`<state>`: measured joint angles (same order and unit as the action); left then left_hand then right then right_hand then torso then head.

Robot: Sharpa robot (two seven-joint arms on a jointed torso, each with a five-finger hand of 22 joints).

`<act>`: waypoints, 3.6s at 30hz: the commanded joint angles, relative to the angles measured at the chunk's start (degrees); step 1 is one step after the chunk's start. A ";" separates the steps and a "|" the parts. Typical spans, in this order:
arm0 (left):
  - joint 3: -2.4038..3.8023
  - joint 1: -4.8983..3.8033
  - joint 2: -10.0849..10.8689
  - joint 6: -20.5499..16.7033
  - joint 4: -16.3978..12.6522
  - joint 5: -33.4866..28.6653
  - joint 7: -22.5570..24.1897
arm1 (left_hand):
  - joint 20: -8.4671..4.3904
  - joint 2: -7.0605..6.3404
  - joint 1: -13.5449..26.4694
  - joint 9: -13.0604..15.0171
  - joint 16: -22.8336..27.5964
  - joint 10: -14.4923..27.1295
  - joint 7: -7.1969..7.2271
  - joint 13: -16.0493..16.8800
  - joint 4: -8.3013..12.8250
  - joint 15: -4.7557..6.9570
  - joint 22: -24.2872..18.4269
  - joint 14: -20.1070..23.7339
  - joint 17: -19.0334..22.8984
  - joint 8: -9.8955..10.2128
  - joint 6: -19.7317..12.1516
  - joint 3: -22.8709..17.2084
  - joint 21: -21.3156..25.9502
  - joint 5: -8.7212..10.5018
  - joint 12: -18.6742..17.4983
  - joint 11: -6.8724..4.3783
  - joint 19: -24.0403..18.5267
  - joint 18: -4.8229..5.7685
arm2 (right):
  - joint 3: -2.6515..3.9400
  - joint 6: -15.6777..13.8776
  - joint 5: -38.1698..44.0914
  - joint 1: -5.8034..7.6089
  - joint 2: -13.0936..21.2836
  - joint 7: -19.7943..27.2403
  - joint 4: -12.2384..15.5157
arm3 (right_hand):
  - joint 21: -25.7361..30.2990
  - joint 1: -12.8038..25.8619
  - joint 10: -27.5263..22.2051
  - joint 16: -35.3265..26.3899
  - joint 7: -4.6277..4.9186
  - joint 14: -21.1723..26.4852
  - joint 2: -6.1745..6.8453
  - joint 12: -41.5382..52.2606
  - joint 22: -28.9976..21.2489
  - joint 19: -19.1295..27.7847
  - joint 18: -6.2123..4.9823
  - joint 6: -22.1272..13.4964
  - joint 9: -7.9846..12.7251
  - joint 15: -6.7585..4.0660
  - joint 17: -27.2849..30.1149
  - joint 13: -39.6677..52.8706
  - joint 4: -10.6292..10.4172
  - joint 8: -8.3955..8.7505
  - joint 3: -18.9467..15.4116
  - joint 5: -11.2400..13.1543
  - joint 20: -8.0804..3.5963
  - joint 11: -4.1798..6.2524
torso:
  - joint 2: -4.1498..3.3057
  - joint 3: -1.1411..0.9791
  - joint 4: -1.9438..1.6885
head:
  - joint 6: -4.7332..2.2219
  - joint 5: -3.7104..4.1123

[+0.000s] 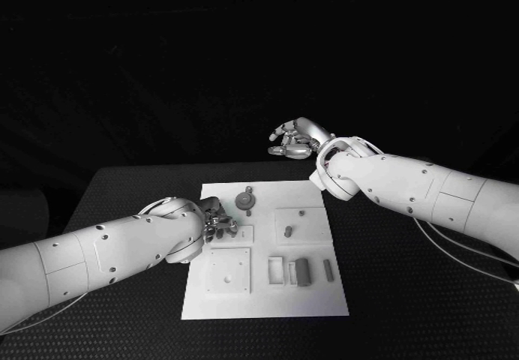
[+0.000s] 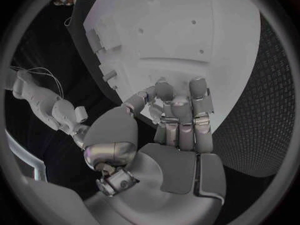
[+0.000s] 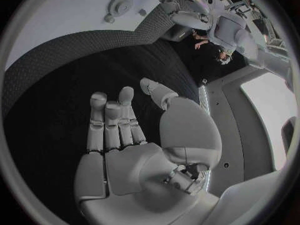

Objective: Assemble the parts on the task board

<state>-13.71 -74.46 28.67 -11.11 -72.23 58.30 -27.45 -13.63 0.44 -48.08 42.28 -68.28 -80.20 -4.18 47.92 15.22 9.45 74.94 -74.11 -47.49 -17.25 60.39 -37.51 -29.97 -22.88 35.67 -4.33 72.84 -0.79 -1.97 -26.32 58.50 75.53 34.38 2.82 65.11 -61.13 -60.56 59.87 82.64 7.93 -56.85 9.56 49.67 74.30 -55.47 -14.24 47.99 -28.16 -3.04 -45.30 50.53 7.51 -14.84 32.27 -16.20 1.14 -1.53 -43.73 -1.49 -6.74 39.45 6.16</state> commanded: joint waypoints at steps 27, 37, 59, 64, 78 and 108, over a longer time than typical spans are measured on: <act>-0.01 0.26 0.35 2.83 -0.54 3.11 -0.57 | -1.78 0.59 0.61 0.02 -1.99 -0.23 2.94 -0.32 0.08 1.60 1.23 1.01 1.81 0.05 7.63 -0.48 -0.75 0.06 0.74 -0.72 2.45 -0.06 | 0.03 0.84 0.07 0.00 0.04 0.50 -0.04 | 0.38 0.07 -5.38 -0.31 1.68 0.14 -0.69 -0.06 0.12 0.38 -0.76 1.06 0.11 0.26 0.07 -0.01 0.16 0.22 -0.37 -0.23 0.04 -1.76 | 0.01 0.03 -0.03 | 0.30 -0.23; -0.01 0.67 0.19 3.46 -0.12 3.70 -0.89 | -1.82 1.88 1.52 0.00 -2.94 -0.34 3.02 -0.58 -0.27 1.69 1.22 1.15 3.10 0.25 7.91 -0.31 -0.92 1.18 0.94 -0.80 2.53 0.04 | 0.03 0.95 0.07 0.00 0.02 0.50 0.00 | 0.39 0.10 -5.39 -0.31 1.69 0.16 -0.71 -0.06 0.13 0.39 -0.76 1.06 0.11 0.26 0.07 -0.02 0.16 0.21 -0.38 -0.23 0.06 -1.76 | -0.04 0.01 -0.01 | 0.46 -0.22; 0.00 0.72 0.38 5.67 -0.67 5.25 -1.34 | -1.87 3.05 3.40 0.19 -4.76 -1.21 3.47 -0.97 0.18 2.12 1.24 0.67 5.24 0.10 9.01 -0.31 -1.65 0.85 1.52 -1.24 3.32 0.13 | 0.03 1.26 0.07 -0.01 0.16 0.45 -0.08 | 0.42 0.14 -5.44 -0.31 1.70 0.20 -0.75 -0.05 0.14 0.43 -0.76 1.04 0.12 0.28 0.08 -0.04 0.19 0.22 -0.41 -0.24 0.09 -1.77 | 0.01 0.01 0.00 | 0.76 -0.23; 0.00 0.73 0.50 5.70 -0.83 6.43 -1.47 | -1.89 3.09 3.32 0.20 -4.90 -1.25 3.50 -1.01 0.35 2.14 1.24 0.63 5.45 0.11 9.06 -0.45 -1.71 0.75 1.55 -1.27 3.38 0.12 | 0.03 1.29 0.06 -0.02 0.18 0.45 -0.11 | 0.43 0.18 -5.45 -0.31 1.71 0.21 -0.76 -0.05 0.15 0.43 -0.76 1.03 0.13 0.28 0.08 -0.04 0.18 0.22 -0.43 -0.23 0.10 -1.78 | 0.00 0.00 0.00 | 0.86 -0.23; 0.00 0.80 0.67 6.12 -0.62 7.87 -1.89 | -1.88 3.33 3.24 0.22 -5.22 -1.35 3.52 -1.09 0.48 2.16 1.24 0.54 5.85 0.11 9.16 -0.61 -1.85 0.89 1.65 -1.29 3.50 0.14 | 0.03 1.33 0.06 -0.02 0.24 0.45 -0.08 | 0.46 0.24 -5.48 -0.31 1.72 0.24 -0.77 -0.05 0.16 0.46 -0.76 1.01 0.14 0.29 0.09 -0.05 0.18 0.22 -0.46 -0.23 0.12 -1.79 | 0.00 0.01 0.00 | 0.90 -0.35; 0.00 0.82 -0.01 8.10 -0.44 9.68 -2.13 | -1.91 3.21 4.14 0.40 -6.62 -1.51 3.73 -1.10 0.13 2.33 1.25 0.50 7.22 -0.10 9.67 -0.43 -2.34 1.67 2.39 -1.48 3.74 0.11 | 0.03 1.42 0.06 -0.03 0.16 0.40 -0.05 | 0.49 0.24 -5.53 -0.32 1.73 0.30 -0.80 -0.03 0.19 0.50 -0.76 0.98 0.15 0.31 0.09 -0.07 0.28 0.22 -0.46 -0.24 0.15 -1.80 | -0.01 -0.03 0.03 | 1.09 -0.39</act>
<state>-13.24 -74.26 28.77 -6.84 -72.77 66.53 -28.03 -14.83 3.55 -44.20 42.79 -74.73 -81.59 -3.27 46.89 15.32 10.29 74.91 -74.85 -40.32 -17.02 61.56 -37.47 -32.00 -20.98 37.89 -5.52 75.67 -0.79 -1.97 -25.52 58.49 75.50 34.56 2.79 65.00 -60.91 -60.35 59.55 82.64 8.12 -56.70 9.35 49.67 74.42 -55.27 -14.26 47.80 -28.09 -2.88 -45.26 50.53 7.67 -14.84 32.11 -16.20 1.34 -1.83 -43.74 -1.52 -6.73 40.51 5.81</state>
